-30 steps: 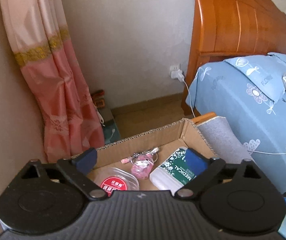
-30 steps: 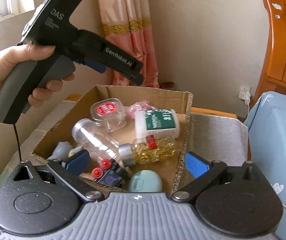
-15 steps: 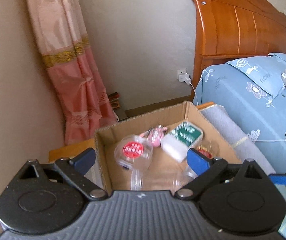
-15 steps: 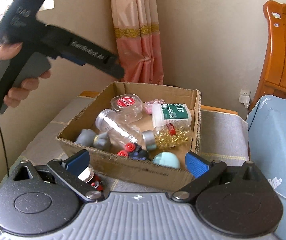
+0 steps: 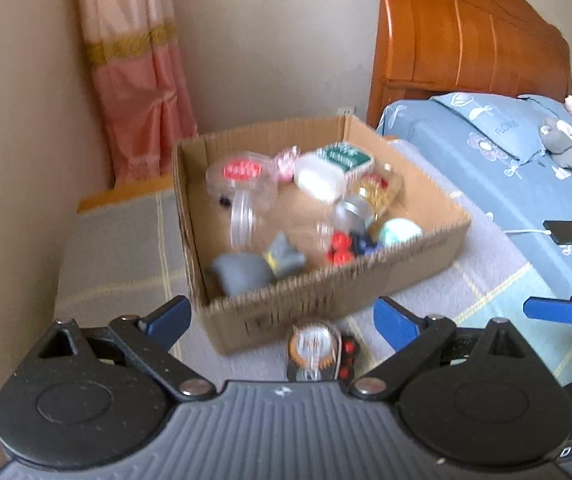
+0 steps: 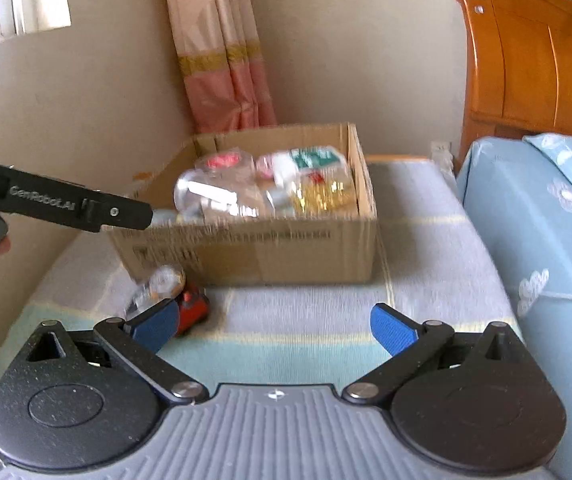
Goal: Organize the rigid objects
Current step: 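Withdraw both tools and move the right tool toward the red train toy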
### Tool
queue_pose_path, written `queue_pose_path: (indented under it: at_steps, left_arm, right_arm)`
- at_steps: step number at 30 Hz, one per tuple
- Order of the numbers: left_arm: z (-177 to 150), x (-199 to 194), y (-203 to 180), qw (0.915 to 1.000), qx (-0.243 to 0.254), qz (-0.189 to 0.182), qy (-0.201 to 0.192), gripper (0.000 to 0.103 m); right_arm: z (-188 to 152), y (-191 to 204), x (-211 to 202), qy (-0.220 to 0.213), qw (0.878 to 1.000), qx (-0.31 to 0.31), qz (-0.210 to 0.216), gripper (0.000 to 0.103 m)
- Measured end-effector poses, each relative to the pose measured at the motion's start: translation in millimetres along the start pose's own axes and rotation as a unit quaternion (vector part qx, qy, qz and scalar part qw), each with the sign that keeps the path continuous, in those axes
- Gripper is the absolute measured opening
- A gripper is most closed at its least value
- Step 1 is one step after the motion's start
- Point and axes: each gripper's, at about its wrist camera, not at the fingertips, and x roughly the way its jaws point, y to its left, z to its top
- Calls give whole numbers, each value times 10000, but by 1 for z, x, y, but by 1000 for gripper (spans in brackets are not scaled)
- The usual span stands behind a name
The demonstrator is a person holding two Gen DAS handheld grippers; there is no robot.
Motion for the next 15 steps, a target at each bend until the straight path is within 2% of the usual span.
queue_pose_path:
  at_steps: [7,15]
  left_arm:
    - [-28,-5,7,9986,-221,484,-46,98]
    - [-50,-10,38,9934,-413,1067,21,98]
  right_arm:
    - [-1,8,7,89,9998,-40,158,103]
    - [11,34,25,143,9990,-261,332,103]
